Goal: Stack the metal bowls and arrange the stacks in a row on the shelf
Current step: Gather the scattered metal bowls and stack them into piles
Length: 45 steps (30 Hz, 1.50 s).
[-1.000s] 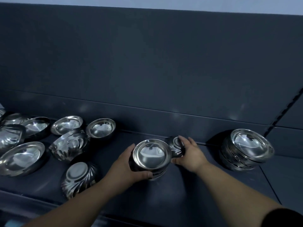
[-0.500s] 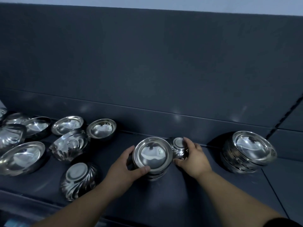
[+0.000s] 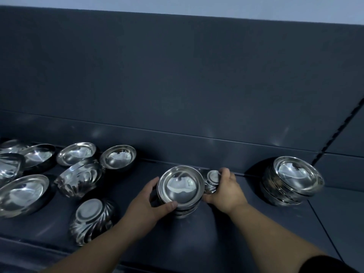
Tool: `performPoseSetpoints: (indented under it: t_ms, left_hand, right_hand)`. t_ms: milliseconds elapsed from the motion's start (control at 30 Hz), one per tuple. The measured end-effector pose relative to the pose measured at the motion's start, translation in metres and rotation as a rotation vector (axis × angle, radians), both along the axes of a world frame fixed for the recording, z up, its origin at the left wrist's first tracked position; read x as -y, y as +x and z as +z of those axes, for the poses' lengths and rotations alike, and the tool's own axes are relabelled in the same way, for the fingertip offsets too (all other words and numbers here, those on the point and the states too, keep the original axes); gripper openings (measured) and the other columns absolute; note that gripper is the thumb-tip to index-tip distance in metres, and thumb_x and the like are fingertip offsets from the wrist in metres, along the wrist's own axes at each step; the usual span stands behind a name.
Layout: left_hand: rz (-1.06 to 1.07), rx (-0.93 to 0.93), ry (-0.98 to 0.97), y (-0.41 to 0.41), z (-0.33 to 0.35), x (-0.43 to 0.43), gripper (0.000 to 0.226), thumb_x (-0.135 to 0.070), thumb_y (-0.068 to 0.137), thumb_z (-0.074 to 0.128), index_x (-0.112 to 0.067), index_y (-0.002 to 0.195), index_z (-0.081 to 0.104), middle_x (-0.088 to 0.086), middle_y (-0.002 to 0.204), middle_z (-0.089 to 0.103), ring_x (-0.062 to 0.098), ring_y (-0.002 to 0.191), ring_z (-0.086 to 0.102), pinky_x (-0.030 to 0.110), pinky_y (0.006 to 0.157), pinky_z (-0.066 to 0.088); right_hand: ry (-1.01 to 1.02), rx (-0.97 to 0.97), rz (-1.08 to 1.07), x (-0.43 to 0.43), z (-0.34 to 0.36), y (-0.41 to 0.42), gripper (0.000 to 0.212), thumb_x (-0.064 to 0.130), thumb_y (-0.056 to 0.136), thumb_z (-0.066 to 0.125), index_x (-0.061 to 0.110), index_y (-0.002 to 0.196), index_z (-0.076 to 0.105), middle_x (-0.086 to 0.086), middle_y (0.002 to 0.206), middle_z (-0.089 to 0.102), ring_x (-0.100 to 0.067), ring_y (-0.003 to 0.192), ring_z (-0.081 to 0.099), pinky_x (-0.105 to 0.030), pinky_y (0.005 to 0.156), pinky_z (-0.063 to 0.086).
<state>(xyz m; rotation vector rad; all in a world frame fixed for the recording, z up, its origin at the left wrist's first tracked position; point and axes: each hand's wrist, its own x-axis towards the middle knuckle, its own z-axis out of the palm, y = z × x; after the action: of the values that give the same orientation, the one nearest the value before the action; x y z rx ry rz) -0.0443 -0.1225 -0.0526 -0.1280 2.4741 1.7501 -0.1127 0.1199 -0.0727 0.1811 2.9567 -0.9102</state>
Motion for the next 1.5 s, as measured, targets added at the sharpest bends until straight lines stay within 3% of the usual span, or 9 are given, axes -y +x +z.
performPoseSetpoints:
  t_ms: [167, 367, 500, 567, 733, 900, 1067, 1367, 1500]
  left_hand:
    - [-0.004, -0.005, -0.052, 0.0, 0.005, -0.001, 0.086, -0.028, 0.071, 0.084, -0.029, 0.143, 0.037, -0.023, 0.116, 0.055, -0.013, 0.099, 0.052, -0.001, 0.077, 0.037]
    - [-0.021, -0.034, -0.163, 0.0, 0.015, -0.001, 0.086, -0.039, 0.073, 0.08, -0.029, 0.146, 0.035, -0.011, 0.137, 0.05, 0.008, 0.127, 0.047, 0.02, 0.101, 0.035]
    - [-0.038, -0.109, -0.263, -0.005, 0.035, -0.005, 0.08, -0.042, 0.08, 0.073, -0.027, 0.147, 0.034, -0.004, 0.151, 0.038, 0.012, 0.137, 0.038, 0.024, 0.109, 0.029]
    - [-0.038, -0.207, -0.284, -0.009, 0.049, -0.008, 0.073, -0.039, 0.083, 0.07, -0.029, 0.147, 0.035, -0.003, 0.152, 0.036, 0.011, 0.138, 0.035, 0.022, 0.108, 0.026]
    - [-0.144, -0.466, -0.3, -0.02, 0.088, -0.018, 0.06, -0.029, 0.087, 0.067, -0.036, 0.142, 0.043, -0.014, 0.145, 0.041, 0.0, 0.132, 0.038, 0.016, 0.108, 0.026]
    - [-0.123, -0.505, -0.318, -0.023, 0.105, -0.013, 0.036, -0.021, 0.092, 0.059, -0.031, 0.126, 0.062, -0.01, 0.11, 0.072, -0.001, 0.101, 0.063, 0.02, 0.096, 0.047]
    - [-0.008, -0.412, -0.461, -0.028, 0.1, 0.0, 0.018, -0.024, 0.092, 0.056, -0.02, 0.091, 0.073, -0.008, 0.053, 0.057, 0.002, 0.05, 0.05, 0.013, 0.052, 0.036]
    - [0.054, -0.046, -0.305, -0.023, 0.068, 0.013, 0.026, -0.028, 0.086, 0.063, -0.006, 0.072, 0.07, 0.007, 0.066, 0.072, 0.021, 0.067, 0.072, 0.037, 0.074, 0.059]
    - [0.095, 0.072, -0.075, -0.02, 0.058, 0.012, 0.019, -0.021, 0.089, 0.06, -0.005, 0.086, 0.07, 0.011, 0.068, 0.073, 0.023, 0.063, 0.073, 0.039, 0.068, 0.061]
  right_hand:
    - [-0.113, -0.046, -0.109, -0.012, 0.008, 0.017, 0.112, 0.044, 0.056, 0.087, 0.024, 0.147, 0.025, -0.01, 0.143, 0.039, -0.029, 0.126, 0.049, -0.033, 0.106, 0.042]
    - [-0.56, -0.104, -0.301, -0.018, 0.048, 0.031, 0.09, 0.038, 0.061, 0.088, 0.025, 0.135, 0.04, 0.001, 0.124, 0.059, -0.019, 0.108, 0.061, -0.035, 0.098, 0.05]
    - [-0.95, 0.002, -0.224, -0.008, 0.084, 0.041, 0.073, 0.042, 0.063, 0.084, 0.025, 0.126, 0.053, -0.004, 0.11, 0.071, -0.016, 0.081, 0.07, -0.034, 0.068, 0.056]
    - [-0.998, 0.072, -0.134, -0.002, 0.099, 0.045, 0.057, 0.041, 0.068, 0.079, 0.025, 0.12, 0.061, -0.001, 0.099, 0.075, -0.015, 0.077, 0.069, -0.036, 0.071, 0.055]
    - [-0.925, 0.244, 0.102, 0.012, 0.126, 0.052, 0.034, 0.043, 0.083, 0.07, 0.029, 0.114, 0.067, 0.002, 0.101, 0.076, -0.014, 0.087, 0.069, -0.035, 0.079, 0.053]
    - [-0.872, 0.331, 0.126, 0.023, 0.134, 0.053, 0.059, 0.071, 0.065, 0.065, 0.03, 0.107, 0.074, 0.0, 0.104, 0.076, -0.018, 0.094, 0.068, -0.034, 0.078, 0.055]
    - [-0.711, 0.104, 0.054, 0.027, 0.131, 0.052, 0.081, 0.09, 0.058, 0.054, 0.035, 0.118, 0.064, 0.012, 0.113, 0.071, -0.011, 0.105, 0.068, -0.037, 0.097, 0.051]
    - [-0.519, 0.069, 0.032, 0.035, 0.094, 0.049, 0.052, 0.052, 0.088, 0.063, 0.03, 0.135, 0.057, 0.012, 0.126, 0.064, -0.004, 0.114, 0.058, -0.024, 0.1, 0.043]
    - [-0.531, 0.1, 0.039, 0.037, 0.083, 0.046, 0.029, 0.038, 0.095, 0.06, 0.031, 0.123, 0.066, 0.013, 0.108, 0.072, -0.001, 0.093, 0.065, -0.018, 0.075, 0.045]
